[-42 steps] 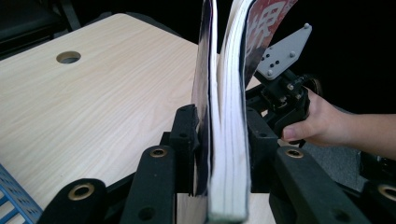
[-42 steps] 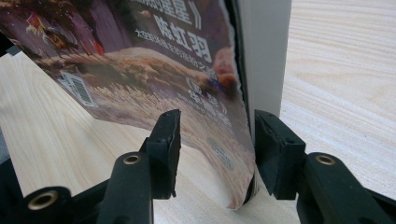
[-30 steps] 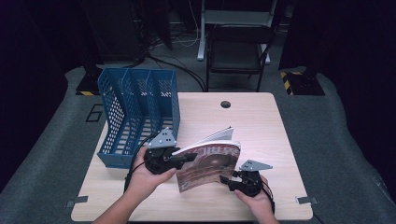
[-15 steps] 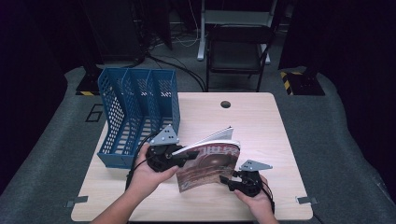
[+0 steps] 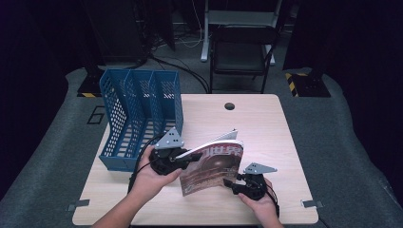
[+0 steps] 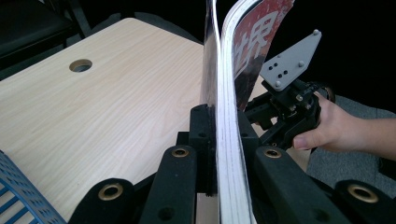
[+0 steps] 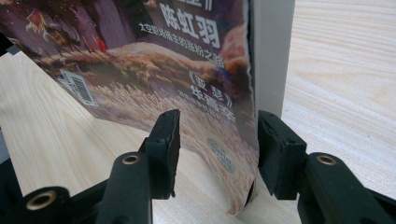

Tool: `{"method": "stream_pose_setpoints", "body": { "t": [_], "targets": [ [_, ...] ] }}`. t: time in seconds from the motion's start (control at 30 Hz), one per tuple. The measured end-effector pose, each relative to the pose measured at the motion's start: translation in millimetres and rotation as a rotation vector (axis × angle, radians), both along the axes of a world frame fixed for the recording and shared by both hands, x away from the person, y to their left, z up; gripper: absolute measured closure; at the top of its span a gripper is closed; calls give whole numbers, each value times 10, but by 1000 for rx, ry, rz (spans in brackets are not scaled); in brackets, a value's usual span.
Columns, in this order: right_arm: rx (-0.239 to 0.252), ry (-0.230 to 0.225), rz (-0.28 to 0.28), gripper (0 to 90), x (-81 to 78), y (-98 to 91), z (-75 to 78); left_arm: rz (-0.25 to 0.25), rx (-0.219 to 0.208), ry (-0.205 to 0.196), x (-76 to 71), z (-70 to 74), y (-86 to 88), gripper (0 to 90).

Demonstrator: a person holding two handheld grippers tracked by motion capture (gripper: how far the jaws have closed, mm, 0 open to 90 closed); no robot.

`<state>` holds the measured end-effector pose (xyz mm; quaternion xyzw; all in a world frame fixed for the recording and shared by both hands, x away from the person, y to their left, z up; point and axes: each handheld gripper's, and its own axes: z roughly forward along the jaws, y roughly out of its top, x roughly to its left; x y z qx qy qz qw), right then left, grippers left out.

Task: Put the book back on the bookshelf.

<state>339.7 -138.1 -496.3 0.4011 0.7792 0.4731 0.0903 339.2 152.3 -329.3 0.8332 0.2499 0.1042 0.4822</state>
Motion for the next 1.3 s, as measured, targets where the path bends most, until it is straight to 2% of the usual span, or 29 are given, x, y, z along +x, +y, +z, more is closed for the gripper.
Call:
{"method": "stream_pose_setpoints", "body": {
  "t": [0.17, 0.4, 0.53, 0.67, 0.83, 0.9, 1.07, 1.1, 1.17, 1.23, 1.3],
  "targets": [
    [-9, 2, -2, 525, 1, -1, -1, -7, 10, 5, -8, 10, -1, 834],
    [-4, 7, 0, 522, 1, 3, -5, -3, 22, -11, -8, 15, -11, 837],
    [-4, 7, 0, 523, 1, 3, -6, -6, 24, -2, -8, 20, -17, 837],
    [-6, 6, -1, 526, 1, 2, -7, -18, 52, 2, 0, 47, -23, 837],
    [-6, 5, -2, 527, 2, 2, -8, -30, 64, 19, 6, 66, -31, 837],
    [-7, 5, -2, 527, 2, 2, -7, -26, 74, 15, 7, 72, -34, 837],
    [-6, 3, -1, 527, 2, 3, -6, -9, 67, -4, -5, 60, -44, 839],
    [-9, 1, -2, 527, 0, 2, -4, -16, 76, 5, 0, 70, -36, 839],
    [-10, -2, 0, 527, 2, 0, -4, -6, 66, -1, 6, 62, -38, 839],
    [-11, -1, 0, 528, 3, 1, -5, -9, 63, 13, 13, 67, -34, 839],
    [-8, 3, 0, 530, 2, 4, -7, 1, 59, 2, 20, 70, -31, 840]
  ]
}}
